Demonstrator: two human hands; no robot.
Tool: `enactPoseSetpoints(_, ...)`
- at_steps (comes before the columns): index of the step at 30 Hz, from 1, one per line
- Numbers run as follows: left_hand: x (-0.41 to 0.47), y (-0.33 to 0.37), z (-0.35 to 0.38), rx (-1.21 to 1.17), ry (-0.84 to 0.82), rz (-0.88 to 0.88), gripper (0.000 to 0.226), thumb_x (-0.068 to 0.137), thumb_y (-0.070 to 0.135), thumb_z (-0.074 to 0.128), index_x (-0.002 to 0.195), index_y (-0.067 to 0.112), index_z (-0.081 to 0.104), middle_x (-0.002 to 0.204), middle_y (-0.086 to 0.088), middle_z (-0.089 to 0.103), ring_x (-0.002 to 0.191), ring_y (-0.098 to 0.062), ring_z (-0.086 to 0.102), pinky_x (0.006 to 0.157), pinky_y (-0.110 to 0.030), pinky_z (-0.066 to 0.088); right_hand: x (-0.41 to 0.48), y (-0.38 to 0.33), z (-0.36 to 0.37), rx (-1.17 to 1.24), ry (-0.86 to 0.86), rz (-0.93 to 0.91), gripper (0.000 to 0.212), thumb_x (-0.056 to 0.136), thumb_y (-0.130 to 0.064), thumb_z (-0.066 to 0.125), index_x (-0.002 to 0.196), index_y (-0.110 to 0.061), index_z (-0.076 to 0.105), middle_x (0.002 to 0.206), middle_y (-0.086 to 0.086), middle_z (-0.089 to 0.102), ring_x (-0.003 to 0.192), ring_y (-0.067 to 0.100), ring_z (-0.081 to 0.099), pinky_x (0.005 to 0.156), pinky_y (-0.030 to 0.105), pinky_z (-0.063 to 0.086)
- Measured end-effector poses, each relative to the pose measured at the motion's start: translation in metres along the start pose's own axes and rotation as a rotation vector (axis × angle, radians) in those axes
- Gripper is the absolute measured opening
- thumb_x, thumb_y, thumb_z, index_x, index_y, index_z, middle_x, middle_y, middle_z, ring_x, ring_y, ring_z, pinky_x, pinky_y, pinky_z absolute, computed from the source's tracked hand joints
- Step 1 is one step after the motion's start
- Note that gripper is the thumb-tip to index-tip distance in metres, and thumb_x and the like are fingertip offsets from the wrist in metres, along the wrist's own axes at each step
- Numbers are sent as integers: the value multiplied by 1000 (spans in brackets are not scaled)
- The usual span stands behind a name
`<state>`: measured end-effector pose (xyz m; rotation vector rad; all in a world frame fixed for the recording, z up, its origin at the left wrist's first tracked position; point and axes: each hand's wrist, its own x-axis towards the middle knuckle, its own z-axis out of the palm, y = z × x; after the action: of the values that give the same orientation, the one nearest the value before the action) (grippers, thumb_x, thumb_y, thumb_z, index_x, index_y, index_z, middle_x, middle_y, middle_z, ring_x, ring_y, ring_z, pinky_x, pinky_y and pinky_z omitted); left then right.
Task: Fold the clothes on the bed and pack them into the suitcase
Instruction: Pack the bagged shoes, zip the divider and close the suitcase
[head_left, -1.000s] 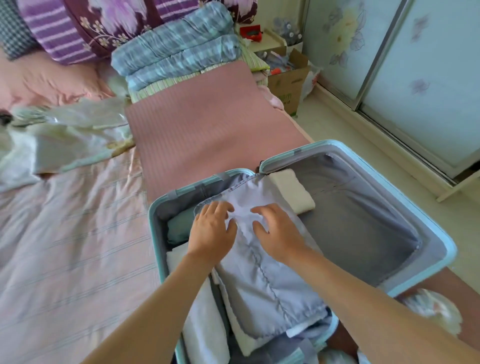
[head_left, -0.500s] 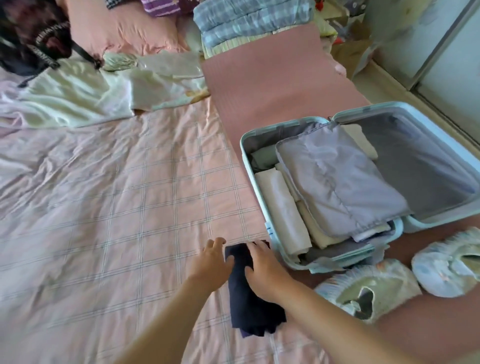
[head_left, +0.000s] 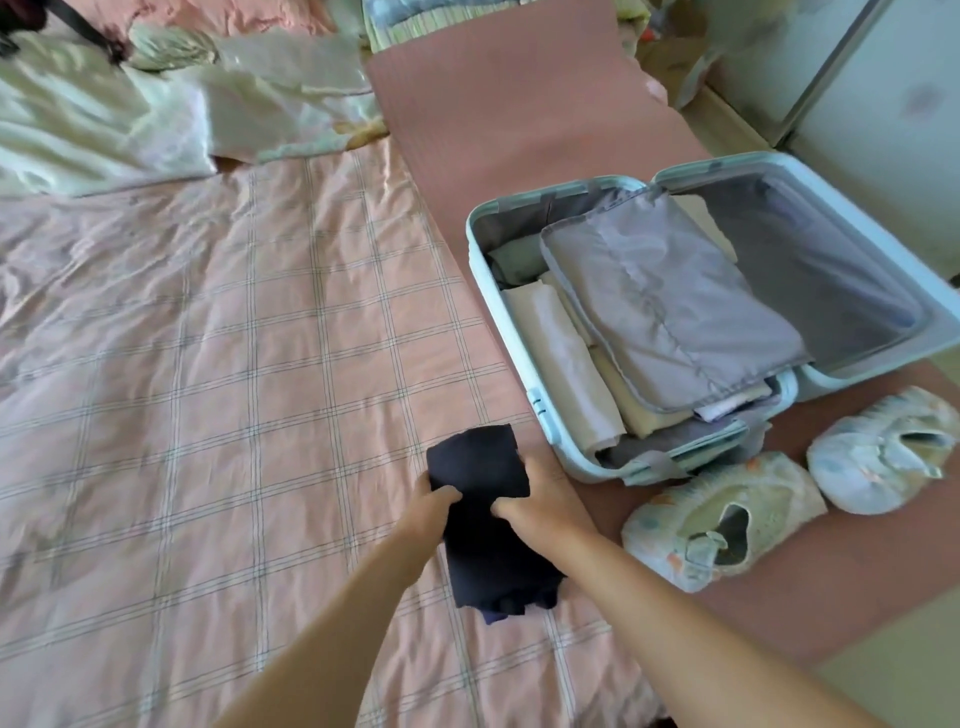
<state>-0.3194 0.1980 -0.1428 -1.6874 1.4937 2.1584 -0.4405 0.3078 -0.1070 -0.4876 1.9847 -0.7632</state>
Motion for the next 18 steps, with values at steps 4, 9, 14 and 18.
enactPoseSetpoints(4,-21,29,-10,-108,47,64,31,87,24,50,117,23,50,109,-10,61,95,-23,57,72,-35,46,-4,-24,-4,167,-68,-129,51,90,-16,69,131,-36,47,110,-19,61,92,-13,53,63,0,39)
enactPoseSetpoints(9,-43,116,8,-194,-12,263,57,68,29,58,124,26,46,112,-11,63,103,-28,62,79,-40,51,0,-63,-57,386,17,-274,53,85,-10,73,122,-43,54,110,-17,70,103,1,66,85,19,51)
enactPoseSetpoints(14,-39,218,91,-198,-133,349,45,90,18,61,130,32,44,116,-8,64,103,-28,66,74,-39,56,16,-93,-175,573,117,-320,79,78,-21,81,145,-33,41,128,-10,65,113,7,64,98,31,54)
enactPoseSetpoints(18,-17,290,183,-171,-191,320,58,87,23,67,137,36,42,120,-8,65,103,-30,67,79,-44,57,39,-84,-283,720,18,-328,48,88,-18,75,131,-28,56,122,1,70,110,19,69,95,42,56)
